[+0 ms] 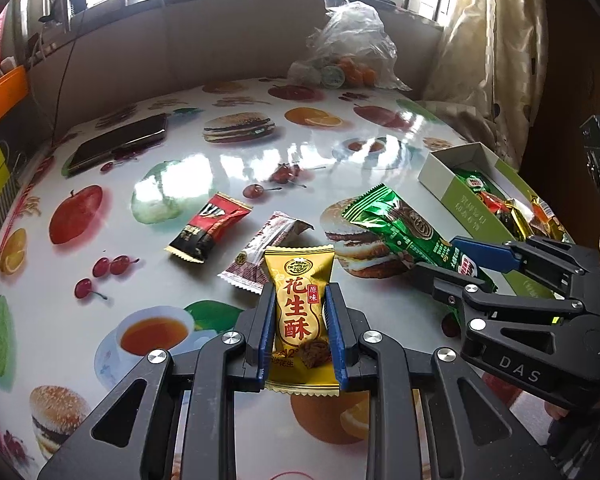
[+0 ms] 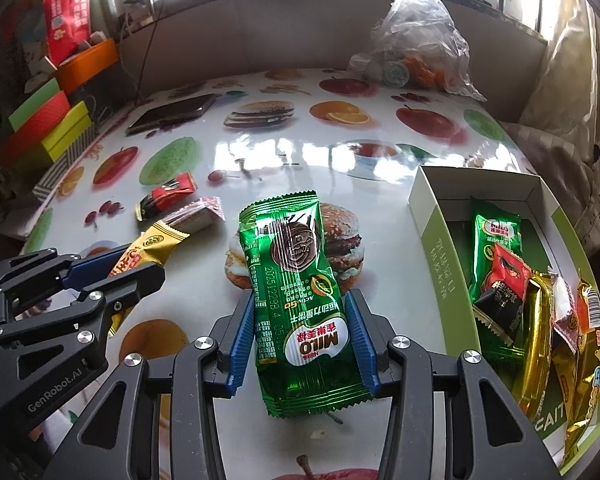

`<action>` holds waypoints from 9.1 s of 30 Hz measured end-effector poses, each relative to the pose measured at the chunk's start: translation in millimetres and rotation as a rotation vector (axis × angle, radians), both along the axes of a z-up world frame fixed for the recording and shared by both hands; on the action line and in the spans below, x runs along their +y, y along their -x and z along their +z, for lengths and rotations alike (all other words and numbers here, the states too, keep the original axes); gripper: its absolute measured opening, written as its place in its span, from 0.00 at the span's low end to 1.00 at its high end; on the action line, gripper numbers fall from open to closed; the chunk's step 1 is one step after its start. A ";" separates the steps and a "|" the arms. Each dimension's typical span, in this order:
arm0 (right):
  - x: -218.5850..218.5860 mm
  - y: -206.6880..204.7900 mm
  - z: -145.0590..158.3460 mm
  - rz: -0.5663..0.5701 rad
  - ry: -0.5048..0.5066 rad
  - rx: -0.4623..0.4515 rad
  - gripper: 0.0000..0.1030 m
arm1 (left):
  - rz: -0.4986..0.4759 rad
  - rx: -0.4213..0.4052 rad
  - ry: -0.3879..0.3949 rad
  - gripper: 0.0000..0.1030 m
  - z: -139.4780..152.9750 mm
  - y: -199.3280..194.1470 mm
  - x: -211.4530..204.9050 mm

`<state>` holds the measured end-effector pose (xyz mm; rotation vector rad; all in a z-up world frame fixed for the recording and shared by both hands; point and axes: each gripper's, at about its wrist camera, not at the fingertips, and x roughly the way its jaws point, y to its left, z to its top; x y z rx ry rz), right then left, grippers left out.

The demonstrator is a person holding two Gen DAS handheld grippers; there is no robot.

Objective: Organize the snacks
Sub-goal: 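Carry the yellow candy and Milo packet with both tools over the box, then open both tools to drop the yellow candy and Milo packet into the box, then withdraw both open tools from the box toward the last two snacks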

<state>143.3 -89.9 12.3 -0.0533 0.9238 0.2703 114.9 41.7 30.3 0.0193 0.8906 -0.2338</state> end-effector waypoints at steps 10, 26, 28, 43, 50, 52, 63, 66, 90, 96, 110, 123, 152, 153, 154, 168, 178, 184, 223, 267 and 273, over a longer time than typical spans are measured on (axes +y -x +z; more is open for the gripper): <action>5.9 14.0 11.9 0.012 -0.003 -0.016 0.43 | 0.026 -0.027 0.006 0.24 13.6 13.1 4.9; 5.6 29.6 27.6 0.015 -0.010 -0.042 0.43 | 0.044 -0.063 0.006 0.24 31.4 27.3 6.8; 4.6 31.1 29.7 0.014 -0.012 -0.046 0.43 | 0.044 -0.068 0.005 0.24 33.9 28.2 6.5; -33.6 39.7 54.0 -0.061 -0.006 -0.075 0.43 | -0.014 -0.085 0.041 0.24 57.0 15.6 -21.3; -60.9 43.4 63.8 -0.123 -0.007 -0.081 0.43 | -0.057 -0.088 0.062 0.24 69.2 4.7 -43.3; -68.3 44.8 66.4 -0.137 -0.007 -0.083 0.43 | -0.065 -0.090 0.069 0.24 72.3 2.0 -49.0; -118.4 49.9 74.3 -0.241 0.014 -0.086 0.43 | -0.128 -0.076 0.088 0.24 76.5 -16.2 -91.9; -131.7 51.4 74.2 -0.267 0.015 -0.083 0.43 | -0.150 -0.071 0.089 0.24 75.7 -20.2 -103.9; -199.9 44.1 38.3 -0.395 -0.005 0.002 0.43 | -0.224 0.069 0.078 0.24 25.5 -74.6 -186.4; -201.0 40.1 32.3 -0.397 -0.018 0.012 0.43 | -0.225 0.087 0.062 0.24 17.3 -81.8 -193.0; -200.8 40.2 28.9 -0.384 -0.039 -0.001 0.43 | -0.233 0.117 0.059 0.24 4.1 -85.0 -203.1; -200.9 37.7 19.8 -0.368 -0.051 0.018 0.43 | -0.230 0.124 0.065 0.27 1.3 -85.0 -202.5; -181.4 38.1 27.8 -0.251 -0.108 -0.040 0.48 | -0.228 0.082 0.098 0.42 20.2 -76.2 -191.7; -181.4 38.6 27.8 -0.248 -0.120 -0.038 0.48 | -0.228 0.079 0.101 0.42 21.4 -75.7 -190.4; -181.1 39.3 27.8 -0.245 -0.125 -0.037 0.48 | -0.227 0.078 0.102 0.42 22.3 -75.4 -189.6; -171.0 41.9 32.8 -0.205 -0.180 -0.058 0.48 | -0.207 0.056 0.099 0.42 28.5 -63.6 -176.5; -170.1 49.0 39.7 -0.255 -0.123 -0.067 0.48 | -0.197 0.020 0.100 0.42 40.8 -46.5 -168.8; -168.4 55.5 46.7 -0.279 -0.098 -0.073 0.48 | -0.179 -0.008 0.093 0.42 52.7 -32.8 -156.4; -62.7 26.1 62.4 -0.141 -0.092 -0.108 0.48 | 0.063 -0.126 0.044 0.42 75.5 1.5 -26.1; 77.2 -65.1 -9.8 -0.029 -0.145 0.103 0.48 | 0.284 -0.070 0.069 0.42 36.6 -10.6 114.6; 88.1 -67.9 -14.2 -0.029 -0.106 0.094 0.48 | 0.288 -0.065 0.076 0.42 34.4 -10.6 116.7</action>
